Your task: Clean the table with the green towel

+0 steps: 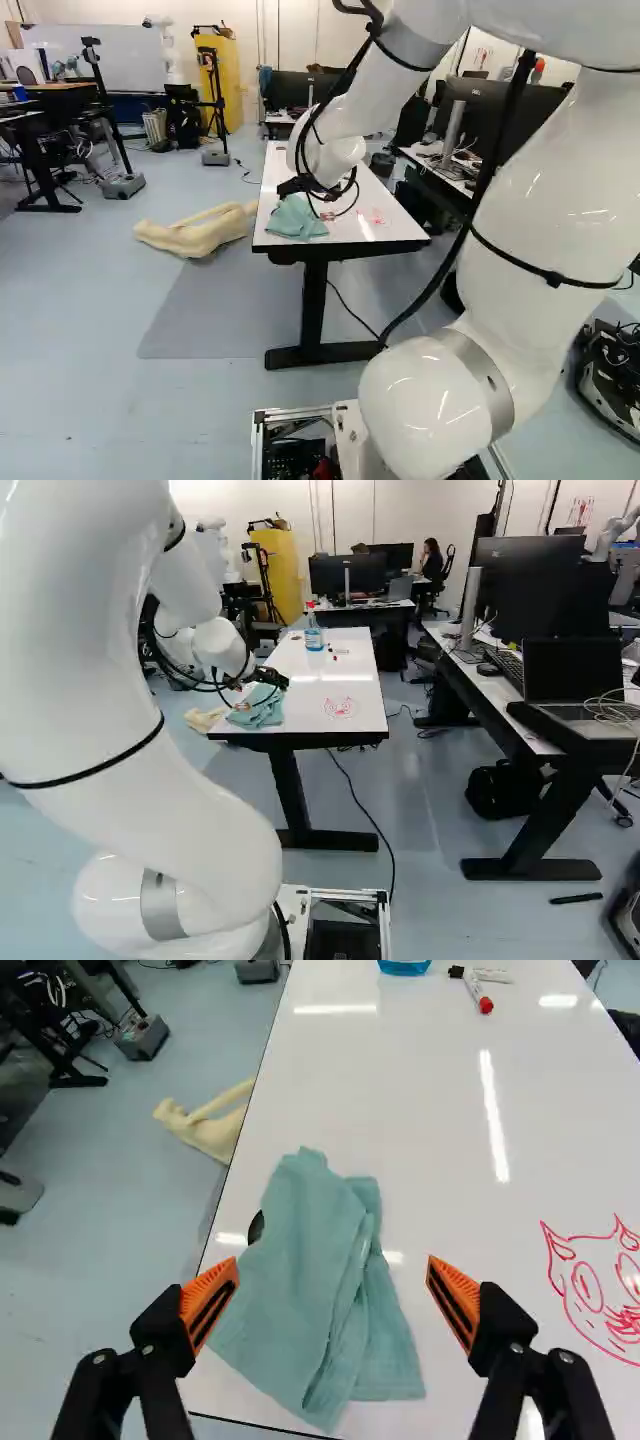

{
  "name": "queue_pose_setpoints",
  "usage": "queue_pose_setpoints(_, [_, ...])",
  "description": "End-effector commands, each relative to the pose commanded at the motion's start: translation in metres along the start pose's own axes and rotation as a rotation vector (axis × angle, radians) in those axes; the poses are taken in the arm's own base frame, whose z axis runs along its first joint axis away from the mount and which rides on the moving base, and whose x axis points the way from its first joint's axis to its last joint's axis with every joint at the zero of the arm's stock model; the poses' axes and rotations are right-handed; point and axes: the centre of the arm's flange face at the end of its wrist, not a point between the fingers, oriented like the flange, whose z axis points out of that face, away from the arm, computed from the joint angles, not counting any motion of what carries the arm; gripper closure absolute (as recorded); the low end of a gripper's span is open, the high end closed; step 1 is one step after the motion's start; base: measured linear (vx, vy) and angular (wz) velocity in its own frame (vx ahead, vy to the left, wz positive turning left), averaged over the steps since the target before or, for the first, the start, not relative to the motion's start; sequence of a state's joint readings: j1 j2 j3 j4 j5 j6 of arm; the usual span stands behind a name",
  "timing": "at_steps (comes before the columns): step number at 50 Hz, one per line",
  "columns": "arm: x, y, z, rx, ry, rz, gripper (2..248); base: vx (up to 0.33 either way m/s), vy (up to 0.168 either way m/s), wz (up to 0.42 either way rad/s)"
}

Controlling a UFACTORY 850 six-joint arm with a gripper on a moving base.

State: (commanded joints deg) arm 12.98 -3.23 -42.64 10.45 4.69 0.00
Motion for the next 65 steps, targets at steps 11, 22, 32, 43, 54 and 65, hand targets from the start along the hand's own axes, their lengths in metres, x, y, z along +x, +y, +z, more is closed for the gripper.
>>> queue_pose_setpoints(11, [0.011,-0.007,0.014,0.005,-0.059,0.019,3,0.0,0.0,0.0])
queue_pose_setpoints(22, [0.027,-0.014,0.031,0.011,-0.055,0.014,3,0.0,0.0,0.0])
queue_pose_setpoints(32, [0.039,-0.021,0.045,0.018,-0.05,0.008,3,0.0,0.0,0.0])
queue_pose_setpoints(43, [0.042,-0.026,0.048,0.023,-0.049,0.002,3,0.0,0.0,0.0])
queue_pose_setpoints(54, [0.037,-0.025,0.056,0.02,-0.065,0.002,3,0.0,0.0,0.0])
queue_pose_setpoints(65, [0.031,-0.025,0.069,0.015,-0.088,0.001,3,0.0,0.0,0.0])
